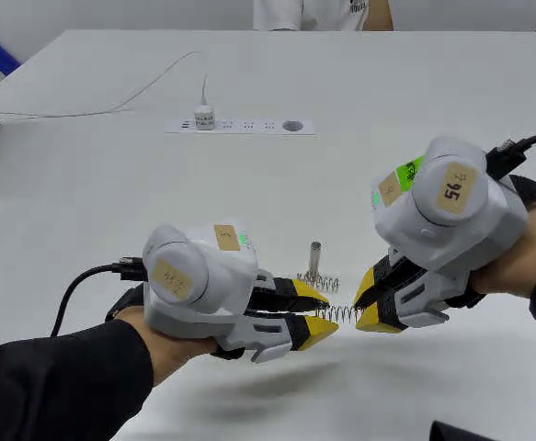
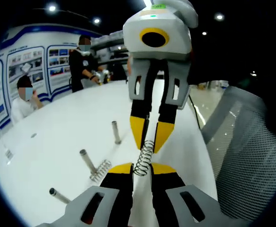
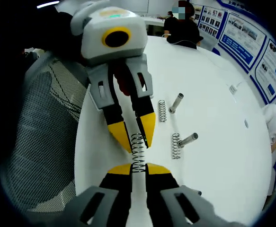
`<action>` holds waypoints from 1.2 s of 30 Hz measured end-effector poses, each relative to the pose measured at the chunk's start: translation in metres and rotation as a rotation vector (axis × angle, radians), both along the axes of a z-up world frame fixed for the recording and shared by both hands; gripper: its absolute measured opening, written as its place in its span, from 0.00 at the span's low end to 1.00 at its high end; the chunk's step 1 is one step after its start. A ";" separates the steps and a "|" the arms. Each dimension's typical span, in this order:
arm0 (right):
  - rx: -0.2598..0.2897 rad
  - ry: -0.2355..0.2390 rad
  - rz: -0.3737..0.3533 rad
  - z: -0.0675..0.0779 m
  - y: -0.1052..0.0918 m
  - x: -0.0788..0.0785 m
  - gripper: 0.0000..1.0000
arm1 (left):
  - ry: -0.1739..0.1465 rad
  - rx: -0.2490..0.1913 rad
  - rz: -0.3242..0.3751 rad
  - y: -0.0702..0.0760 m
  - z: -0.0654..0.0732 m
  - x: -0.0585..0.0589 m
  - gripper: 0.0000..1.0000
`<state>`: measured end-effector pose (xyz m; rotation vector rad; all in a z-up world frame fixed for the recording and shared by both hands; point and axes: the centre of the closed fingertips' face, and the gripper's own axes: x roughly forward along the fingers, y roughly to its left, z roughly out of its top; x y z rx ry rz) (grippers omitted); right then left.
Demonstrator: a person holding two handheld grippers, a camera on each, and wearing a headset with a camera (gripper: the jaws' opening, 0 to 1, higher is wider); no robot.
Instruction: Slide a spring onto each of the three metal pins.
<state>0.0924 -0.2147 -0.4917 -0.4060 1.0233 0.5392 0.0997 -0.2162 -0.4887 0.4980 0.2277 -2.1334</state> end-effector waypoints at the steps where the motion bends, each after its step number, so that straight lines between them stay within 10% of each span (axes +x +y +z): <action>1: -0.001 0.003 0.002 0.000 0.000 0.000 0.11 | -0.007 -0.001 -0.004 0.000 -0.001 0.000 0.14; 36: 0.071 -0.090 0.014 0.040 0.022 0.020 0.11 | -0.022 0.000 -0.013 0.001 -0.003 -0.002 0.11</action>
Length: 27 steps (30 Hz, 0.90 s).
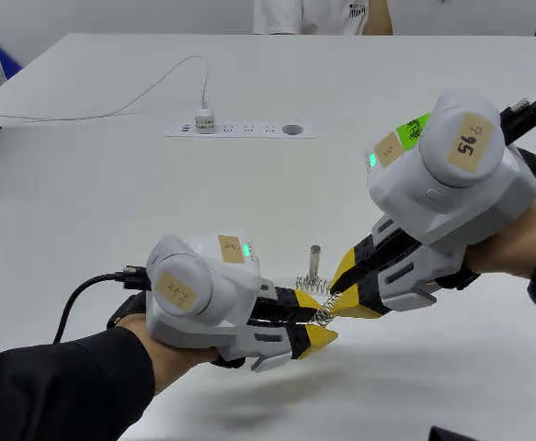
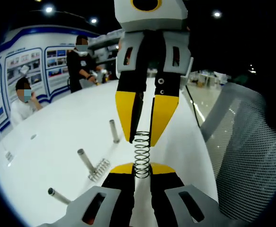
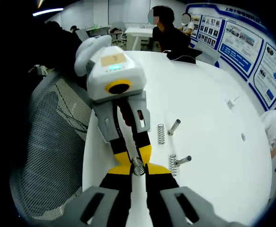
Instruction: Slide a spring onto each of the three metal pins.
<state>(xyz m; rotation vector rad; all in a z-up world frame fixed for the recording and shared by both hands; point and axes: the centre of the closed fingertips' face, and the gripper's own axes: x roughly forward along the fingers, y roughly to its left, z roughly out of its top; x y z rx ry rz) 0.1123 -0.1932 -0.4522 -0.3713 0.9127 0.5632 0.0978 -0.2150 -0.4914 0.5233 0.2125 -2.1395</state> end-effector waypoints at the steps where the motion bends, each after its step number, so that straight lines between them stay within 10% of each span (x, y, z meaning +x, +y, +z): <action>1: -0.001 -0.001 0.002 0.000 0.001 0.001 0.12 | 0.001 0.000 0.000 0.000 0.000 0.000 0.11; 27: 0.003 0.009 0.006 0.001 0.009 0.007 0.15 | 0.018 -0.016 0.002 0.000 0.004 -0.001 0.11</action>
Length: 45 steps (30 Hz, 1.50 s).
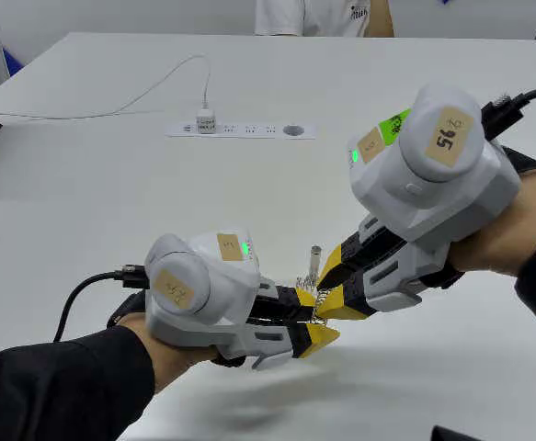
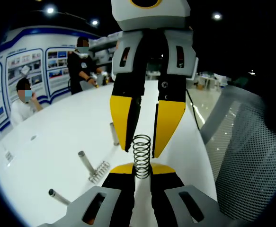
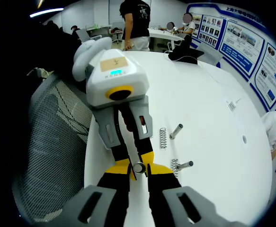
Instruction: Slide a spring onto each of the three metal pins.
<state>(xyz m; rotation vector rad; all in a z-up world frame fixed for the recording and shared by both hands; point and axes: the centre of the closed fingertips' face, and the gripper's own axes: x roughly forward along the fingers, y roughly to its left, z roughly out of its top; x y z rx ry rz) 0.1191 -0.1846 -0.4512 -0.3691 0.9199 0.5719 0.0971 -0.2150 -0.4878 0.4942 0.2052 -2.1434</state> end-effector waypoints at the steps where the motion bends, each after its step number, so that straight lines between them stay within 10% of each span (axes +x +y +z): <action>1: 0.001 0.003 0.001 -0.001 0.000 0.000 0.15 | 0.000 -0.001 0.000 0.000 0.000 0.000 0.11; 45: -0.007 -0.011 -0.110 0.011 -0.037 -0.008 0.12 | 0.052 0.012 0.053 0.003 0.008 0.012 0.31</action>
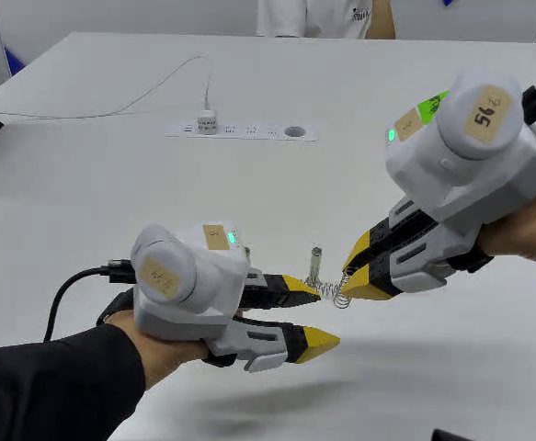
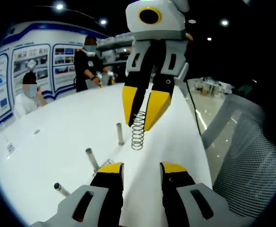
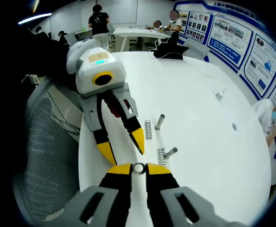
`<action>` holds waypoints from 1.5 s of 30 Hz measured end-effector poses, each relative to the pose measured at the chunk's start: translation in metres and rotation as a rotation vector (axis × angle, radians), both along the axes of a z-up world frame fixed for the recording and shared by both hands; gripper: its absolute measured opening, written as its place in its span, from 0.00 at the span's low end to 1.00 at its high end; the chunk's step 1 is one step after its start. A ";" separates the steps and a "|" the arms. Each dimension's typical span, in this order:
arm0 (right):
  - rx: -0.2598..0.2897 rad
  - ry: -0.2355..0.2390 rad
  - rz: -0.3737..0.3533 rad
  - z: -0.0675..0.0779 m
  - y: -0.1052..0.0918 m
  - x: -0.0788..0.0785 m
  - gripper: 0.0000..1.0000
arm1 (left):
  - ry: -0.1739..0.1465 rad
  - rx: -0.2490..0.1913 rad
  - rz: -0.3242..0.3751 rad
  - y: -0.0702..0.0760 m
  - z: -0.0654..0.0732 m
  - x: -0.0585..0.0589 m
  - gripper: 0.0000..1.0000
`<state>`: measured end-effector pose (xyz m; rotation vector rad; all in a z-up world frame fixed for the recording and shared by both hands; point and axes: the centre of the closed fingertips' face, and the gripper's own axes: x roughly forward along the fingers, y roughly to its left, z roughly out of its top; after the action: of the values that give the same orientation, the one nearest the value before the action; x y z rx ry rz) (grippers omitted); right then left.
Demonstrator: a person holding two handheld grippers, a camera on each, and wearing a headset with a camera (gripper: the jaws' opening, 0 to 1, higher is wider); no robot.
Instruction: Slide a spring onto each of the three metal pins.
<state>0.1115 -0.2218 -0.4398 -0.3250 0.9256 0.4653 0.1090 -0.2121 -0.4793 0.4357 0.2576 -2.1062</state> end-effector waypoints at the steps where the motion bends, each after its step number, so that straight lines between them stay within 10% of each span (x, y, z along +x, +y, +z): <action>1: -0.002 -0.001 -0.008 0.001 -0.003 -0.001 0.12 | 0.002 0.001 0.002 0.001 0.001 0.001 0.32; 45: -0.047 -0.011 -0.166 0.014 -0.069 -0.017 0.12 | 0.024 0.007 0.208 0.043 0.009 0.069 0.49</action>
<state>0.0944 -0.2907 -0.4260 -0.2903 0.9450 0.2892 0.1776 -0.1689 -0.4700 0.3717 0.3109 -1.9081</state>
